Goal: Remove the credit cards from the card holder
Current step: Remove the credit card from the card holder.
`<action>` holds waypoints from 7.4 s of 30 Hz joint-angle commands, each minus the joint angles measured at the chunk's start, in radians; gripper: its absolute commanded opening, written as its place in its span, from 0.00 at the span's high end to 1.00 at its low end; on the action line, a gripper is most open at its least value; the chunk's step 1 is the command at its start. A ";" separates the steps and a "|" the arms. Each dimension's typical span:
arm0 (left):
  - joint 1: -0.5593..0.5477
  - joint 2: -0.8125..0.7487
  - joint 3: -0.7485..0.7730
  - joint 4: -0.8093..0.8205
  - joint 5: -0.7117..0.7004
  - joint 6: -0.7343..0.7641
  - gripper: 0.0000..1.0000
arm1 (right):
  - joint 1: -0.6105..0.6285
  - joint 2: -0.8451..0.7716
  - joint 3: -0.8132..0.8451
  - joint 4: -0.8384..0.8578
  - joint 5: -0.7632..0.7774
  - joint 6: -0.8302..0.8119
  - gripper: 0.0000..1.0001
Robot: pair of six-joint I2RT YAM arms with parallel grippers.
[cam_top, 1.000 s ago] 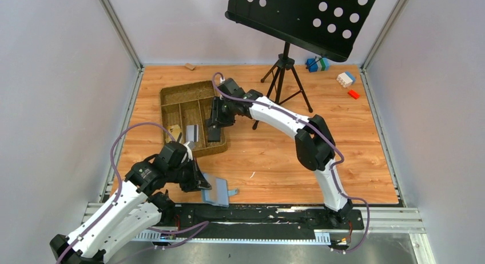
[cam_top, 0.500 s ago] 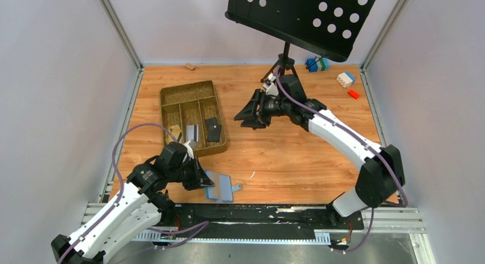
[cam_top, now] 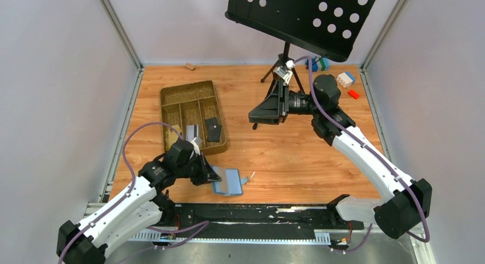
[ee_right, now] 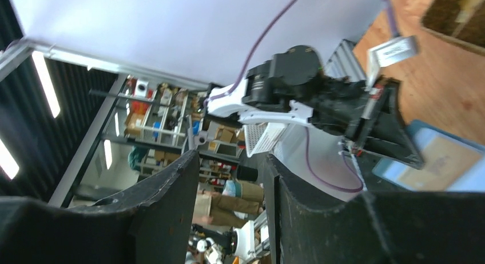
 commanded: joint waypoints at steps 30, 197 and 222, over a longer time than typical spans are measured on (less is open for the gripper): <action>0.005 0.203 0.016 0.427 0.108 -0.001 1.00 | -0.024 -0.118 -0.363 0.846 0.337 0.972 0.64; -0.082 0.546 0.061 0.696 0.262 0.032 0.76 | 0.305 0.506 -0.293 -0.220 0.389 -0.505 1.00; -0.081 0.570 0.026 0.833 0.303 -0.019 0.79 | 0.298 0.520 -0.284 -0.155 0.295 -0.495 1.00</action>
